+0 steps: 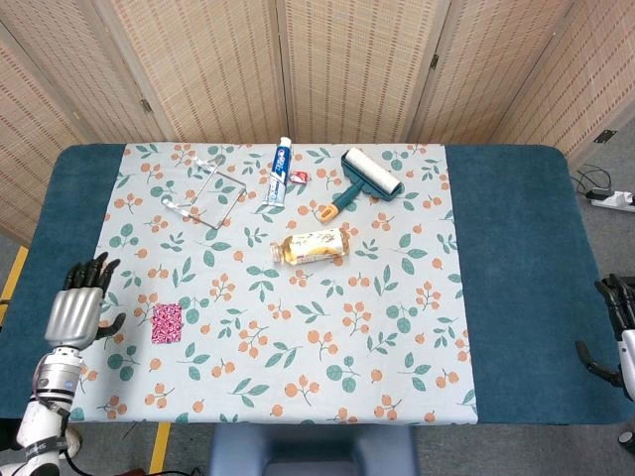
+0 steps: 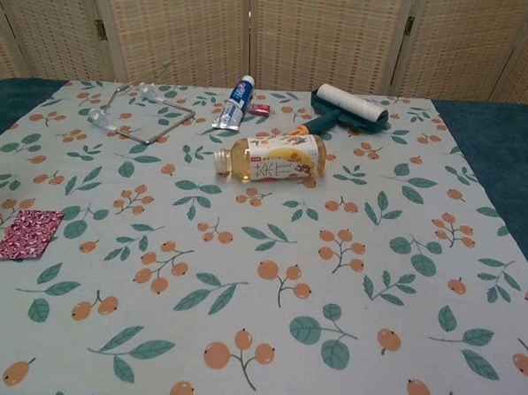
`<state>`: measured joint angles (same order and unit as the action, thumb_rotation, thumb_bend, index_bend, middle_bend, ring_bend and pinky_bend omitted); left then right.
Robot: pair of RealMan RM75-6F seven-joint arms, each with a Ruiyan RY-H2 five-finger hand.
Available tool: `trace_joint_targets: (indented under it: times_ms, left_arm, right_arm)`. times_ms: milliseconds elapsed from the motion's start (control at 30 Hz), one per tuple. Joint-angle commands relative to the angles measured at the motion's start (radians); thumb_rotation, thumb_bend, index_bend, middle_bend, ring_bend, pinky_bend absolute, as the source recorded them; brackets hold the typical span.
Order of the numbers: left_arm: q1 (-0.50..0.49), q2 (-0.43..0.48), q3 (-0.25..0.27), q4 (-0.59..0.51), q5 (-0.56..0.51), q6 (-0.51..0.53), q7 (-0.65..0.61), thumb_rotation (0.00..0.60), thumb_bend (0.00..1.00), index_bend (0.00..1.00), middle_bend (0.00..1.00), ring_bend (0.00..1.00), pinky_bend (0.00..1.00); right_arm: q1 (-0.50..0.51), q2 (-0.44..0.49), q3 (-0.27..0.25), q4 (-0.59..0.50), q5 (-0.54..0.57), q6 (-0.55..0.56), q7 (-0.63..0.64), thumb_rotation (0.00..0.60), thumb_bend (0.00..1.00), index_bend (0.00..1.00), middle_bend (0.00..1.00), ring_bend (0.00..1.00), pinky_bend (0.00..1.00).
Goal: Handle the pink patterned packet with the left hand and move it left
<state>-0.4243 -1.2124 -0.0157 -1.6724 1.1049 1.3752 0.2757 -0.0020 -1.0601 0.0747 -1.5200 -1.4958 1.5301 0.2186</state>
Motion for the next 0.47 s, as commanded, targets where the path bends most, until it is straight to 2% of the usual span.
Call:
trace_joint_targets:
  times_ms: [33, 167, 300, 467]
  left_arm:
    - [0.077, 0.018, 0.008, 0.031, 0.079, 0.084, -0.076, 0.600, 0.36, 0.12, 0.00, 0.00, 0.00]
    - [0.141, 0.026, 0.031, 0.032, 0.134, 0.152, -0.103, 0.600, 0.36, 0.12, 0.00, 0.00, 0.00]
    - [0.203, 0.026, 0.060, 0.036, 0.234, 0.228, -0.154, 0.600, 0.36, 0.13, 0.00, 0.00, 0.00]
    - [0.250, 0.022, 0.080, 0.051, 0.307, 0.278, -0.163, 0.600, 0.36, 0.13, 0.00, 0.00, 0.00]
  right_arm:
    - [0.004, 0.005, -0.009, 0.001, -0.014, -0.011, 0.038, 0.600, 0.36, 0.00, 0.00, 0.00, 0.00]
    - [0.003, -0.001, -0.020, -0.010, -0.036, -0.003, 0.037, 0.600, 0.36, 0.00, 0.00, 0.00, 0.00]
    - [0.003, -0.006, -0.033, -0.023, -0.049, -0.007, 0.016, 0.600, 0.37, 0.00, 0.00, 0.00, 0.00]
    - [0.006, -0.007, -0.043, -0.035, -0.067, -0.009, 0.023, 0.600, 0.37, 0.00, 0.00, 0.00, 0.00]
